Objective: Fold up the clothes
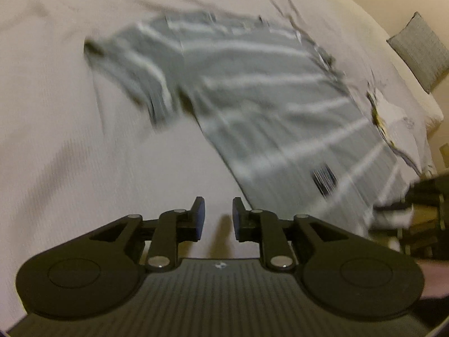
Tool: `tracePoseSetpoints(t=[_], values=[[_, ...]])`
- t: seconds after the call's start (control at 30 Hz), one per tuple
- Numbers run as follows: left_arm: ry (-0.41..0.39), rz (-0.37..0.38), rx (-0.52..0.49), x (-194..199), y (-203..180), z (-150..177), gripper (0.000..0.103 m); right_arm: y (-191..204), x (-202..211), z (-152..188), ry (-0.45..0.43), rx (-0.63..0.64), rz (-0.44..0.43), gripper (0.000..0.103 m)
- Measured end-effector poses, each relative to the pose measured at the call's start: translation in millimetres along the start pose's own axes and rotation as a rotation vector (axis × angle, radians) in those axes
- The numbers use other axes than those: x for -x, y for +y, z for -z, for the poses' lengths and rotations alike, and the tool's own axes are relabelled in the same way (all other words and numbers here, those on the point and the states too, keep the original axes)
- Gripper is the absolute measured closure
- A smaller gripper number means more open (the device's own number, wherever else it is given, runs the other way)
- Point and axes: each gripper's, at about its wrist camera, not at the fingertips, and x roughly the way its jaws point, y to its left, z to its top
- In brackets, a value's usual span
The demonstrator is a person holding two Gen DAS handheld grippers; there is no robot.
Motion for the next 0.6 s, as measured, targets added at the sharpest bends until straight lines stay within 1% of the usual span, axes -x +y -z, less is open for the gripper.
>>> tracePoseSetpoints(t=[0.13,0.2,0.23,0.3,0.37,0.4,0.43,0.47,0.57,0.6], values=[[0.055,0.020,0.077,11,-26,54,0.086,-21,13,52,0.008,0.085,0.080,0.067],[0.073,0.028,0.120,8,-41,75,0.081,-30,14,76,0.008,0.148,0.126,0.062],[0.082,0.026,0.140,5,-49,85,0.077,-35,13,88,0.009,0.180,0.146,0.061],[0.104,0.017,0.188,-3,-62,103,0.076,-49,13,116,0.013,0.238,0.182,0.060],[0.116,-0.014,0.215,-10,-73,117,0.076,-64,14,144,0.011,0.302,0.227,0.054],[0.111,-0.032,0.226,-12,-78,123,0.076,-72,15,159,0.008,0.340,0.254,0.051],[0.103,-0.050,0.236,-14,-83,129,0.076,-80,14,174,0.007,0.378,0.283,0.045],[0.090,-0.066,0.252,-15,-86,132,0.076,-88,11,187,0.011,0.411,0.307,0.044],[0.051,-0.105,0.322,-16,-90,136,0.080,-107,-3,223,0.036,0.526,0.354,0.043],[0.043,-0.113,0.342,-16,-90,136,0.083,-112,-6,231,0.028,0.565,0.363,0.043]])
